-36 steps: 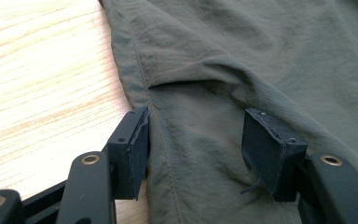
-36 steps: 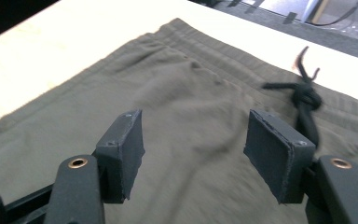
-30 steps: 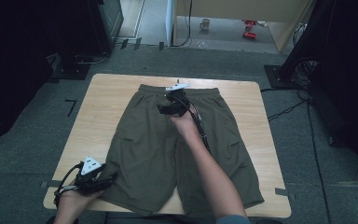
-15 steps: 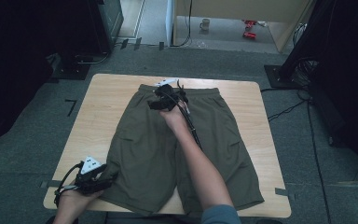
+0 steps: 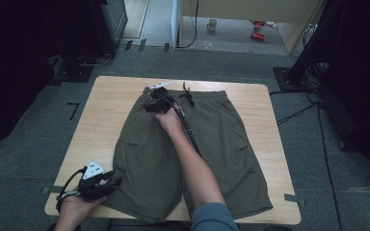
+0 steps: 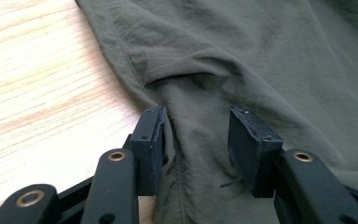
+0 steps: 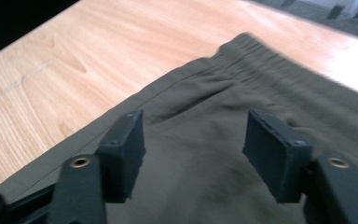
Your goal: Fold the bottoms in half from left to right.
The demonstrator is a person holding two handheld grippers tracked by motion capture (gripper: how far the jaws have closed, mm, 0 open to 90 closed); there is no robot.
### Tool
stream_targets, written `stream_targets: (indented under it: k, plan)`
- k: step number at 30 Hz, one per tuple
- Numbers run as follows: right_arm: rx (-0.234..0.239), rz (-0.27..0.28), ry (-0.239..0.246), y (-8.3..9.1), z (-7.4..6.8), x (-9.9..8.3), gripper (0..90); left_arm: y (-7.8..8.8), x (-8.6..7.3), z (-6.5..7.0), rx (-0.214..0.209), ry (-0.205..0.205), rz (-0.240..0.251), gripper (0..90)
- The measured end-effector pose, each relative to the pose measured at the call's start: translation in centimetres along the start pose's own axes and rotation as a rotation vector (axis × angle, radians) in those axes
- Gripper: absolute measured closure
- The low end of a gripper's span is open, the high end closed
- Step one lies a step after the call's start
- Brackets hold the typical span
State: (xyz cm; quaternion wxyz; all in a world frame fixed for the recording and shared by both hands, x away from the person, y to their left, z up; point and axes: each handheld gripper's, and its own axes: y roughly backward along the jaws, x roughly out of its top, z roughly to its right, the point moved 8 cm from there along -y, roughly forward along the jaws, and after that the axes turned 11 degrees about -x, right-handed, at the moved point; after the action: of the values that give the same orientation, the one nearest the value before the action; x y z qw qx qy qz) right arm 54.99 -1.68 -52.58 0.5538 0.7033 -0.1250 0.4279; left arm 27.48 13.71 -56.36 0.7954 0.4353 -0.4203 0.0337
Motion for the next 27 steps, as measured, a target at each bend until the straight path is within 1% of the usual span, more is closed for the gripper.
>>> stream_targets:
  k: [1,2,3,5,6,8,10,11,12,15,19,20,21,23,24,25,27]
  plan:
    - [-0.007,-0.004,-0.003,-0.4,-0.2,0.0,39.2,0.0,0.0,0.0,0.0,0.0,0.0,57.8]
    - [-0.008,-0.01,-0.006,-0.8,-0.3,0.0,38.4,0.0,0.0,0.1,-0.013,-0.001,-0.003,59.1]
    - [-0.011,-0.009,-0.007,-1.2,-0.4,0.0,37.8,0.0,-0.1,0.2,-0.015,-0.007,-0.002,61.2]
    - [-0.012,-0.01,-0.013,-1.5,-0.6,0.0,37.4,0.0,-0.1,0.3,-0.02,-0.012,-0.005,62.6]
    - [-0.009,-0.012,-0.022,-2.1,-0.9,0.1,35.5,0.0,-0.1,0.4,-0.033,-0.013,-0.01,65.0]
    - [-0.009,-0.02,-0.026,-2.6,-1.3,0.1,33.5,0.0,-0.2,0.5,-0.041,-0.017,-0.012,66.0]
    - [-0.028,-0.029,-0.026,-3.2,-1.6,0.0,31.9,-0.1,-0.2,0.7,-0.053,-0.014,-0.015,67.6]
    - [-0.035,-0.028,-0.024,-3.5,-1.6,0.1,30.6,-0.1,-0.2,0.8,-0.055,-0.019,-0.018,68.3]
    - [-0.045,-0.026,-0.032,-3.7,-1.7,0.1,29.9,-0.1,-0.2,0.8,-0.057,-0.025,-0.019,68.7]
    - [-0.065,-0.032,-0.047,-4.5,-2.1,0.1,27.4,-0.2,-0.2,1.0,-0.062,-0.035,-0.022,66.9]
    - [-0.084,-0.048,-0.044,-5.3,-2.5,-0.2,26.8,-0.1,-0.3,1.0,-0.057,-0.036,-0.024,63.7]
    - [-0.091,-0.062,-0.039,-5.8,-2.8,-0.3,26.3,0.1,-0.4,1.0,-0.045,-0.027,-0.028,59.3]
    - [-0.102,-0.058,-0.03,-5.9,-2.8,-0.3,26.0,0.1,-0.4,1.0,-0.044,-0.03,-0.028,59.1]
    - [-0.122,-0.049,-0.011,-6.1,-3.0,-0.4,26.4,0.0,-0.3,0.9,-0.037,-0.026,-0.025,61.3]
    - [-0.135,-0.045,0.004,-6.1,-3.0,-0.4,28.0,0.0,-0.3,0.9,-0.038,-0.022,-0.027,63.0]
    - [-0.159,-0.039,0.029,-6.2,-3.1,-0.4,30.0,-0.1,-0.2,1.0,-0.04,-0.021,-0.029,64.7]
    - [-0.163,-0.024,0.019,-6.2,-3.2,-0.4,31.8,-0.1,-0.3,1.3,-0.044,-0.023,-0.036,66.8]
